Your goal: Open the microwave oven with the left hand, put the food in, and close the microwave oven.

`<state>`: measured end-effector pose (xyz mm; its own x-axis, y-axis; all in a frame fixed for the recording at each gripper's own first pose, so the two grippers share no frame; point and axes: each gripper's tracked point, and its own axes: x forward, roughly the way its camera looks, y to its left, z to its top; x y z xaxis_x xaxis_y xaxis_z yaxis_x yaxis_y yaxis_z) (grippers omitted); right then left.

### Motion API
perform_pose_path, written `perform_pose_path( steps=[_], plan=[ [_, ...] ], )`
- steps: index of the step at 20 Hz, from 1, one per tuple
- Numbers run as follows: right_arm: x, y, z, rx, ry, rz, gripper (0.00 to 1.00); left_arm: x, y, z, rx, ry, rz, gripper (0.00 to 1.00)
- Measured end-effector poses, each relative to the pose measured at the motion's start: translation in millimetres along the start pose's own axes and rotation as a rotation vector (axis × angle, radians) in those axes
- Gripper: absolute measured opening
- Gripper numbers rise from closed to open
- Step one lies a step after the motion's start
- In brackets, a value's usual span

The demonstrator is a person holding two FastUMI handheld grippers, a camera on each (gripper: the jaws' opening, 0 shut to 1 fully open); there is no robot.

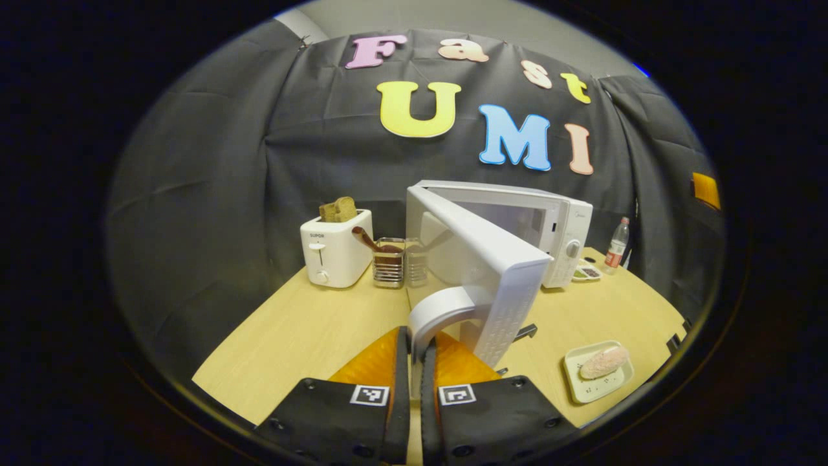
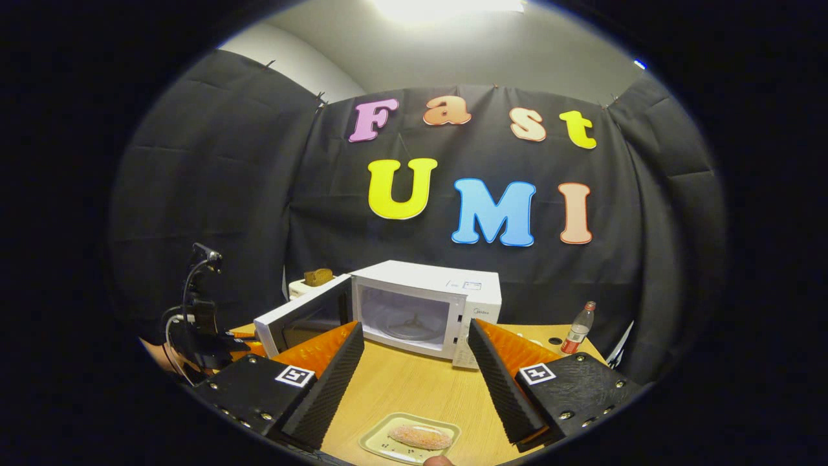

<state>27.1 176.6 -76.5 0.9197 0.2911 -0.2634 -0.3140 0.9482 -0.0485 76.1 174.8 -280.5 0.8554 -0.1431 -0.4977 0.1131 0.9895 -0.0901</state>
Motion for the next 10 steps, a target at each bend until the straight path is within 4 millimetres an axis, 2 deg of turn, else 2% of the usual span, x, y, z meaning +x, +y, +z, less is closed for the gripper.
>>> perform_pose_path(
  steps=[2,4,5,6,7,9,10],
  plan=[
    [6.2,-2.2,-7.1,-0.029,0.023,0.036,0.99,-7.2,6.5,-2.7,-0.02,-0.009,0.037,0.26],
    [20.6,-5.5,-15.1,-0.071,0.041,0.075,0.99,-16.6,10.5,-8.8,-0.007,-0.018,0.074,0.46],
    [26.1,-7.4,-19.2,-0.095,0.051,0.096,0.99,-25.1,9.6,-13.2,-0.011,-0.014,0.083,0.63],
    [31.8,-9.4,-24.0,-0.114,0.06,0.117,0.99,-32.9,9.5,-16.4,-0.018,-0.011,0.097,0.7],
    [38.1,-9.0,-32.3,-0.133,0.075,0.146,0.99,-38.5,11.9,-17.4,-0.025,-0.013,0.112,0.82],
    [46.7,-8.7,-50.1,-0.173,0.114,0.203,0.99,-54.1,19.2,-14.3,-0.026,-0.026,0.161,0.88],
    [50.4,-9.5,-58.6,-0.192,0.139,0.232,0.99,-61.1,21.8,-11.2,-0.025,-0.034,0.188,0.84]
  ],
)
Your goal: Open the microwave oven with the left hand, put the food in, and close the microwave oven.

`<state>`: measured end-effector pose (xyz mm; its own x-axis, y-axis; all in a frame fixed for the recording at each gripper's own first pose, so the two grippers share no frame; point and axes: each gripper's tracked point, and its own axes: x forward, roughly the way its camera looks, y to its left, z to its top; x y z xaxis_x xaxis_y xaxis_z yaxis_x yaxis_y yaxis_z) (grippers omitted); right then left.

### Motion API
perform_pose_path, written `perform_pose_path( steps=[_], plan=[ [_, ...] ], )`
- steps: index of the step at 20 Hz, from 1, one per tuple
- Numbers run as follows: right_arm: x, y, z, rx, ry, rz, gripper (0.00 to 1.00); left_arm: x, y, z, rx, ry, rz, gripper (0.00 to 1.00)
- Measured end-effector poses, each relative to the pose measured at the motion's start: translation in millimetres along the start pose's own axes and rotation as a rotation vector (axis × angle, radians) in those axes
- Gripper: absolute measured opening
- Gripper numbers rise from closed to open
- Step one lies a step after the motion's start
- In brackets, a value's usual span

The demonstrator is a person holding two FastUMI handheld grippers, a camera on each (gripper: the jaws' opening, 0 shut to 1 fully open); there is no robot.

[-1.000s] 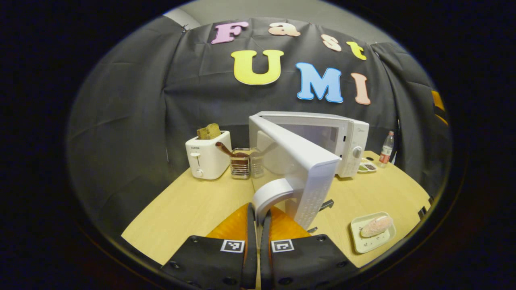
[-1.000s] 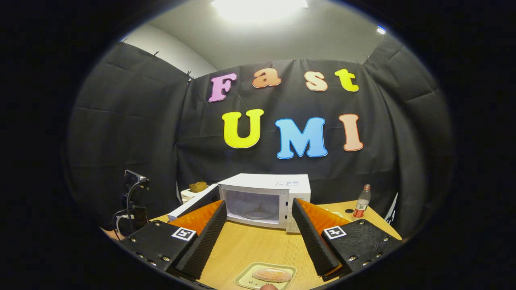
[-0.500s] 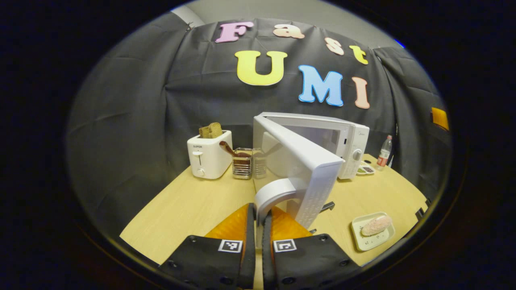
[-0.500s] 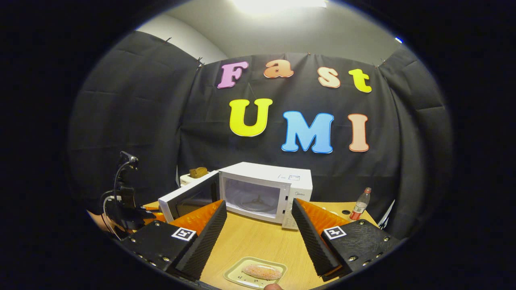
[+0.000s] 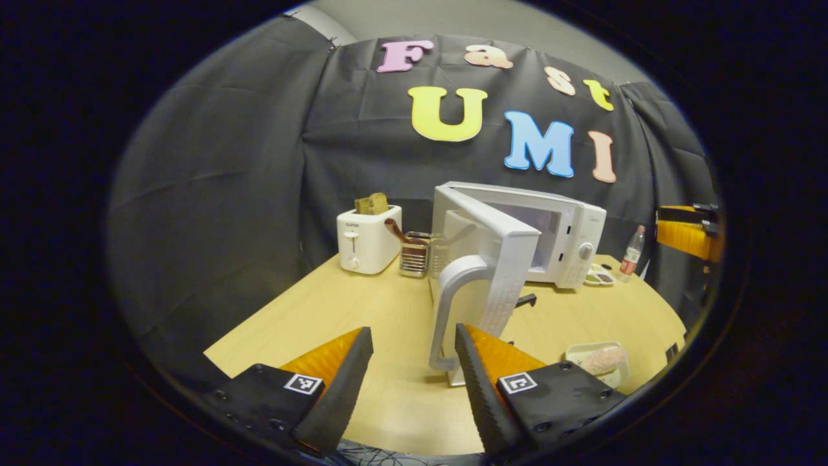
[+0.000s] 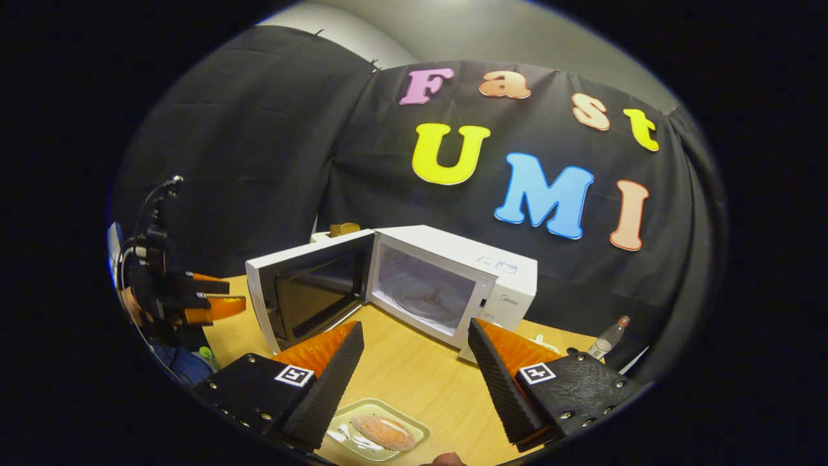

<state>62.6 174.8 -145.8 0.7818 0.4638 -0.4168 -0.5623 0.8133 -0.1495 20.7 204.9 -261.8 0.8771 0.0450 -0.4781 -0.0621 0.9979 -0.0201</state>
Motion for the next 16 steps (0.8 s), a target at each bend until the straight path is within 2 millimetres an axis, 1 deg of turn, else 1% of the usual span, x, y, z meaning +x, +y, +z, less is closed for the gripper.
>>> perform_pose_path(
  steps=[1,2,4,5,7,9,10,11,12,13,16],
  plan=[
    [7.7,1.1,-9.0,-0.014,0.025,0.033,0.99,-6.2,2.5,5.7,-0.001,-0.012,0.021,0.84],
    [12.9,1.6,-19.0,-0.021,0.058,0.066,1.0,-13.2,4.9,14.2,-0.002,-0.029,0.042,0.88],
    [23.4,4.1,-43.6,-0.014,0.129,0.134,1.0,-27.2,8.4,33.0,-0.007,-0.067,0.076,0.86],
    [26.8,8.1,-59.7,-0.013,0.172,0.172,1.0,-32.7,11.4,42.0,-0.012,-0.087,0.093,0.84],
    [28.1,11.0,-86.5,-0.037,0.24,0.221,1.0,-43.5,14.2,59.2,-0.03,-0.127,0.124,0.88],
    [26.2,17.1,-110.7,-0.066,0.297,0.272,0.99,-51.0,18.1,73.3,-0.042,-0.163,0.161,0.87],
    [25.2,19.7,-122.9,-0.073,0.331,0.304,1.0,-55.3,19.1,79.7,-0.045,-0.178,0.177,0.89],
    [26.8,22.9,-136.4,-0.084,0.367,0.326,1.0,-59.1,19.5,86.0,-0.048,-0.192,0.191,0.94],
    [28.2,22.7,-145.8,-0.101,0.398,0.343,1.0,-60.2,19.0,89.8,-0.05,-0.2,0.199,0.99],
    [29.2,24.6,-155.0,-0.116,0.428,0.364,1.0,-61.0,18.2,91.2,-0.05,-0.207,0.208,0.97],
    [30.7,33.1,-175.5,-0.128,0.504,0.43,1.0,-67.1,16.0,96.1,-0.039,-0.213,0.222,0.96]
  ],
)
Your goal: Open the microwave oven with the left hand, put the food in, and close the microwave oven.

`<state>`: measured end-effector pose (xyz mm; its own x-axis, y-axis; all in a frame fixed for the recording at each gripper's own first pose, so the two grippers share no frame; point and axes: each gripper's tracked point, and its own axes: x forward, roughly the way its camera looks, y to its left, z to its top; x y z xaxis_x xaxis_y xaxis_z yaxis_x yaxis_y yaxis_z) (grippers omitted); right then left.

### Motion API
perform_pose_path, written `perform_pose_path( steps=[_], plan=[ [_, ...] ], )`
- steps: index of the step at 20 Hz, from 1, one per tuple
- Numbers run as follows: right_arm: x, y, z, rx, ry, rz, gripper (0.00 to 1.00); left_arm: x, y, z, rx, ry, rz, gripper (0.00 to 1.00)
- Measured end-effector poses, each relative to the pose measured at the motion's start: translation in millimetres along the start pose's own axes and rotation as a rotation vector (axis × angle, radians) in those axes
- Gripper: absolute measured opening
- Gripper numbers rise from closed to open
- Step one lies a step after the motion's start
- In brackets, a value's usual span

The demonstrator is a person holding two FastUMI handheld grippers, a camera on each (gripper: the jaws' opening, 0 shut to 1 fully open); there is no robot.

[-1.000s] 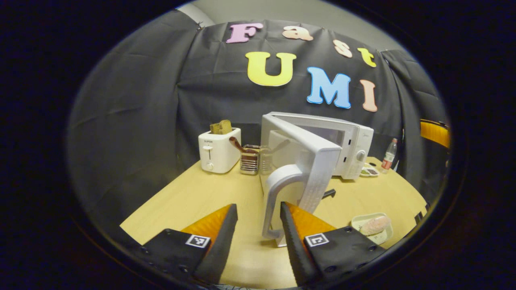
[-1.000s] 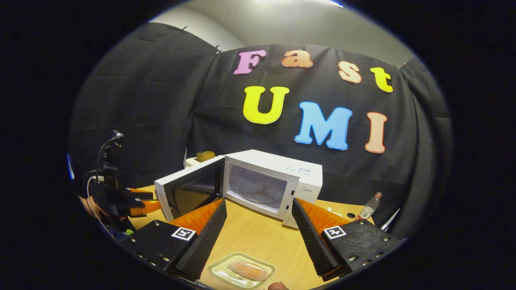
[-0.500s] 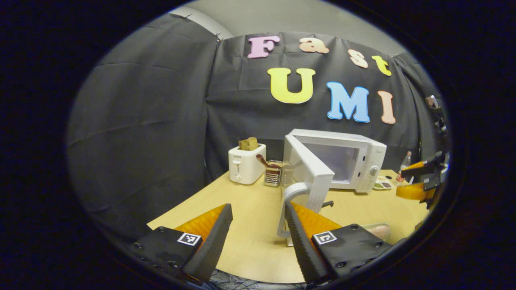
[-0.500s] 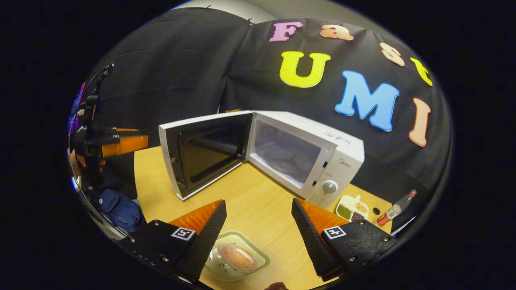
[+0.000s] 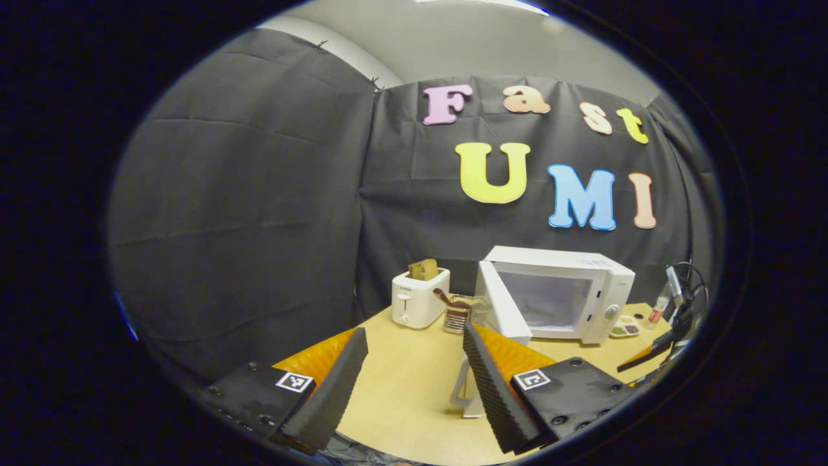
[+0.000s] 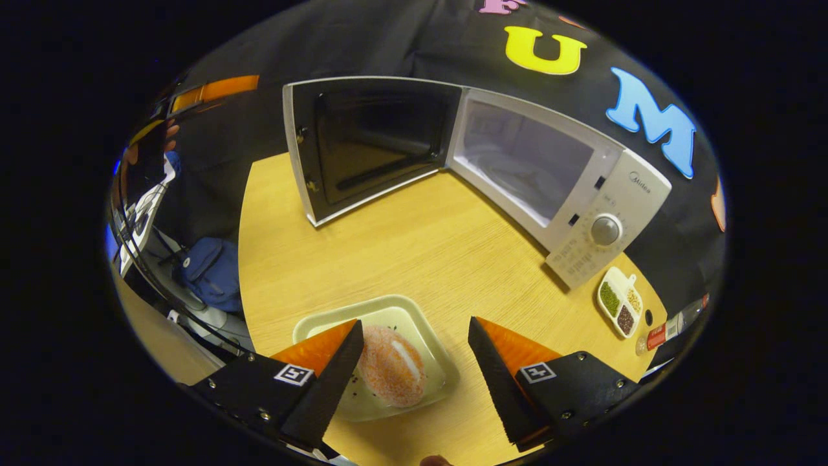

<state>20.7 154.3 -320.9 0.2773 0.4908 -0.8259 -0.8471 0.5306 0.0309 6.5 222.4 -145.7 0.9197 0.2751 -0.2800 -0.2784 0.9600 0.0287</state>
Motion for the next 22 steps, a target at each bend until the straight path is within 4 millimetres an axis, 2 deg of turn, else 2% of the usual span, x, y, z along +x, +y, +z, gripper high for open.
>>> perform_pose_path(
  steps=[2,3,8,10,11,14,15,17,22],
  plan=[
    [13.2,6.4,-15.4,-0.003,0.052,0.029,1.0,-3.4,-1.0,0.5,0.012,-0.002,0.006,0.97],
    [12.5,9.4,-22.9,-0.002,0.079,0.044,1.0,-5.4,-0.7,1.1,0.017,-0.003,0.011,0.97],
    [23.3,26.8,-37.2,0.039,0.149,0.129,1.0,-14.4,5.6,-2.6,0.028,0.005,0.042,0.96],
    [28.7,24.0,-43.3,0.018,0.168,0.117,1.0,-16.1,8.6,-5.5,0.03,0.013,0.051,0.96],
    [29.0,23.7,-47.7,0.003,0.184,0.112,0.94,-16.3,9.1,-5.9,0.028,0.014,0.053,0.96],
    [31.0,24.1,-54.0,-0.003,0.208,0.102,0.85,-15.2,10.1,-5.7,0.021,0.011,0.056,0.97],
    [30.8,24.1,-51.9,0.0,0.205,0.102,0.8,-13.9,11.4,-5.4,0.022,0.01,0.058,0.97],
    [26.7,20.4,-40.2,-0.023,0.167,0.074,0.8,-12.0,11.9,-4.5,0.023,0.008,0.057,0.96],
    [16.7,1.0,15.0,-0.076,0.037,-0.033,0.8,-7.1,9.4,-2.1,0.012,-0.001,0.043,0.97]
  ],
)
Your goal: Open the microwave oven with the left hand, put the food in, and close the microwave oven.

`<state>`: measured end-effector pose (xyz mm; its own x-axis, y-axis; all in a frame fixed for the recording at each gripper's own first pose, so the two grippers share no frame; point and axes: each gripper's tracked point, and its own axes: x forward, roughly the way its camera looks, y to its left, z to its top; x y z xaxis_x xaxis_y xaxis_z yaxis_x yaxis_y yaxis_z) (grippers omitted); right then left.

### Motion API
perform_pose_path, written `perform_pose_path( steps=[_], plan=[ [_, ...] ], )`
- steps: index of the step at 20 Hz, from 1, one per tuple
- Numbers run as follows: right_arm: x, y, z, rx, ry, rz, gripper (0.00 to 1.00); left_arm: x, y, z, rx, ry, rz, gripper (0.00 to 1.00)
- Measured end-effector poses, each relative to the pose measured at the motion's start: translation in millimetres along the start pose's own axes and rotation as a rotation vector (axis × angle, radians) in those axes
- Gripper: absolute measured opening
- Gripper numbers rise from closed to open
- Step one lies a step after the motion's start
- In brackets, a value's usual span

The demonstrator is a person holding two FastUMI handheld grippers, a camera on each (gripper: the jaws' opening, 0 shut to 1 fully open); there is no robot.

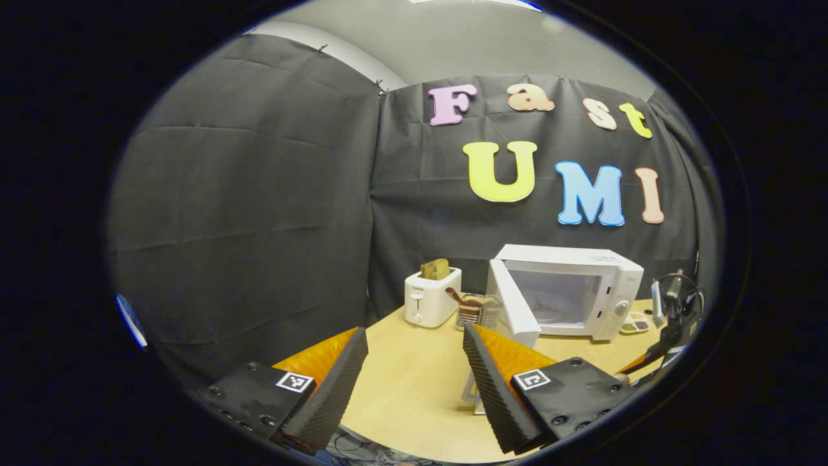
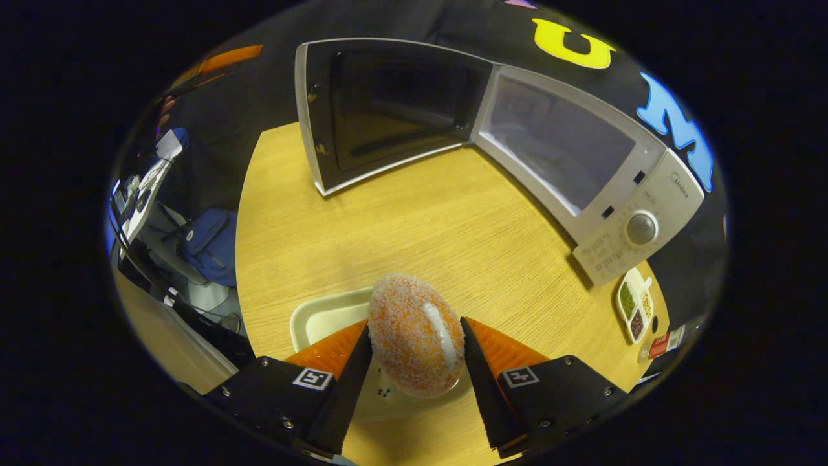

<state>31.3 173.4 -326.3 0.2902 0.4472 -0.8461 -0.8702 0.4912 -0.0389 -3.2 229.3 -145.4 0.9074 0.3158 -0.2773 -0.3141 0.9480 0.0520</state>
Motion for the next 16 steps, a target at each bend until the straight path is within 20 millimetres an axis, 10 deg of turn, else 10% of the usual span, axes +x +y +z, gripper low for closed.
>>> perform_pose_path(
  steps=[16],
  plan=[
    [0.7,-103.1,160.3,-0.048,-0.27,-0.248,0.8,-17.7,33.5,0.4,-0.008,-0.001,0.098,0.95]
  ],
)
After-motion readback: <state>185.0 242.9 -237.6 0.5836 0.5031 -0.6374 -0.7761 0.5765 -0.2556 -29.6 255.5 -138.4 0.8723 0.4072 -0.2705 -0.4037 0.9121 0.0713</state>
